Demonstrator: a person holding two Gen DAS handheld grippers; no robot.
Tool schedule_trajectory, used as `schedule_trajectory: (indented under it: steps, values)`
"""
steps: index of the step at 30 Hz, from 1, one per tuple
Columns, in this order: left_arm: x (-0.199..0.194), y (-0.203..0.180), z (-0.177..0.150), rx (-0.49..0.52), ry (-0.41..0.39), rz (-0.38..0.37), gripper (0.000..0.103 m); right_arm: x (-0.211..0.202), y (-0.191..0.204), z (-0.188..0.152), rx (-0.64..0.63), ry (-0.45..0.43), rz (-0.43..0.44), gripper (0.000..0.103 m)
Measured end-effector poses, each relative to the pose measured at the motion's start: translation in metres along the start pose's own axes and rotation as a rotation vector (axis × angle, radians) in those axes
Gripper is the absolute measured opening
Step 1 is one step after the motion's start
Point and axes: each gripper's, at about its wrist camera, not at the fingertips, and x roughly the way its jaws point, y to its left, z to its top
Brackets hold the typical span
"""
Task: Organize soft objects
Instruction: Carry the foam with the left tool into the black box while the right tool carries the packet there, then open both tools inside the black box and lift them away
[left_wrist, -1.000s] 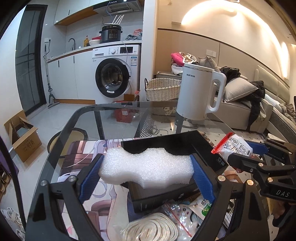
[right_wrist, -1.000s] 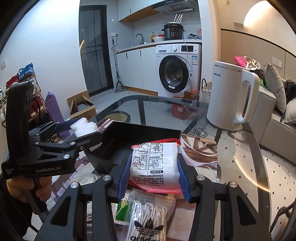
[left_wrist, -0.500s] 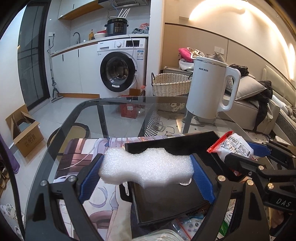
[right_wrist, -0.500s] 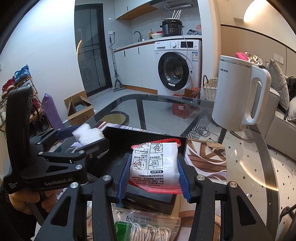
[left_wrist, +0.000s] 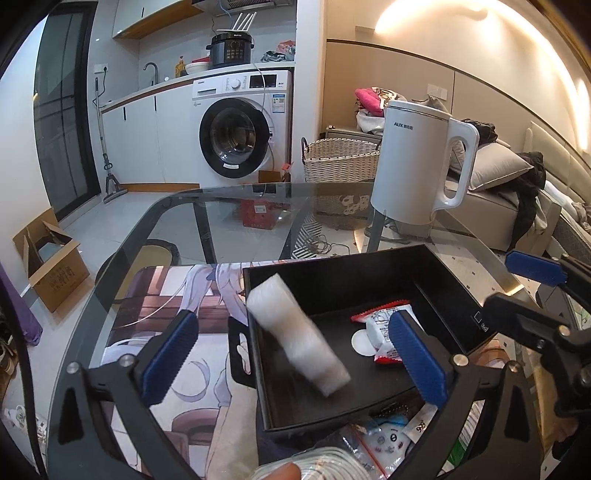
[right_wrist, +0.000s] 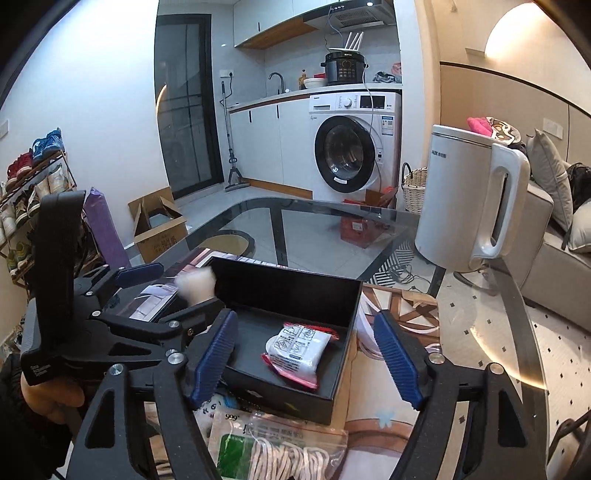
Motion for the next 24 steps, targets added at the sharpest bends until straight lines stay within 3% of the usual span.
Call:
schedule_trajectory:
  steps: [14,24]
  values:
    - [-0.02,0.01,-0.009,-0.008,-0.004,-0.009,0.103,-0.017,-0.003,-0.012,0.002,0.011,0.0,0.093]
    - [-0.043,0.018,-0.027,-0.003,0.016,-0.03,0.103,-0.026,-0.01,-0.031,0.016,0.071,0.007,0.101]
